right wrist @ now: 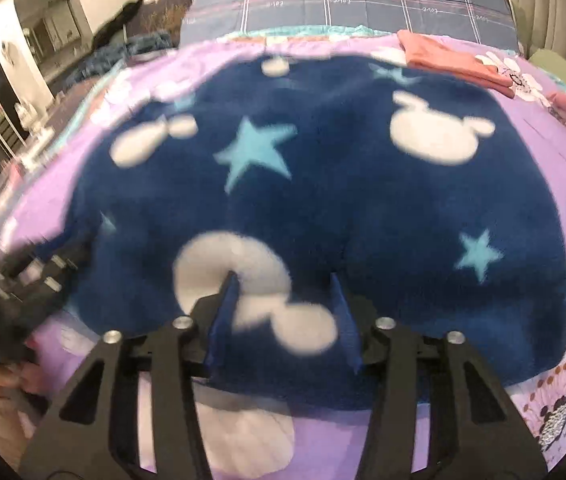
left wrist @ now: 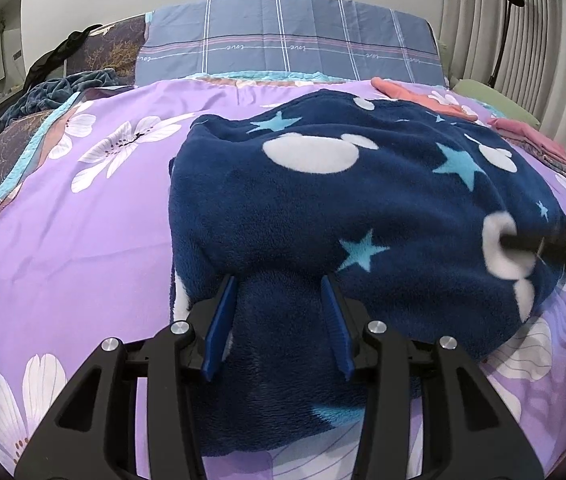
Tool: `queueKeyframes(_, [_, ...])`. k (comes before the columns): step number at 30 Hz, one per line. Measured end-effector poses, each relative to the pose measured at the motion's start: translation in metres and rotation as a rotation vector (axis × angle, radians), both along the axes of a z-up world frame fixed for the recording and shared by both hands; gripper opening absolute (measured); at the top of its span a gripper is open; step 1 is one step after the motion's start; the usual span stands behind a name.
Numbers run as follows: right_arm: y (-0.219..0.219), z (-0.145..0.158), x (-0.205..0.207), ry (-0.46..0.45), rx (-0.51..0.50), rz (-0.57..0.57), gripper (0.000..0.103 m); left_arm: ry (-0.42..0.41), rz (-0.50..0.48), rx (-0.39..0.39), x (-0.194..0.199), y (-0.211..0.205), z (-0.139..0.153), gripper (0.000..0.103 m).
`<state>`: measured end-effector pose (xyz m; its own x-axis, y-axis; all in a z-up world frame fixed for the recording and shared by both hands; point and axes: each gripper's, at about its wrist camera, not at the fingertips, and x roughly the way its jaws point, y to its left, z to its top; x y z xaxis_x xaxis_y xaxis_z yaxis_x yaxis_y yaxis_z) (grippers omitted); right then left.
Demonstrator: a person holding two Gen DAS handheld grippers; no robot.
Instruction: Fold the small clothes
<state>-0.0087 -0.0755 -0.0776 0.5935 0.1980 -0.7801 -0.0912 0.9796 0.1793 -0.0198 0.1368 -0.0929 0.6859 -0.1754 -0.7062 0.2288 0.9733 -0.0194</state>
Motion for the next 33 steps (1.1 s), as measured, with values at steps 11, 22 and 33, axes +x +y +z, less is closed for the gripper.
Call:
queueKeyframes(11, [0.017, -0.017, 0.086, 0.047, -0.086, -0.015, 0.050, 0.001, -0.005, -0.033, 0.000, 0.003, -0.001, 0.045])
queueKeyframes(22, [0.004, -0.033, 0.202, 0.163, -0.023, -0.072, 0.050, -0.003, -0.016, -0.050, -0.001, 0.003, -0.002, 0.046])
queueKeyframes(33, [0.018, -0.035, 0.195, 0.060, -0.130, -0.030, 0.050, -0.005, -0.023, -0.058, 0.001, 0.006, -0.001, 0.047])
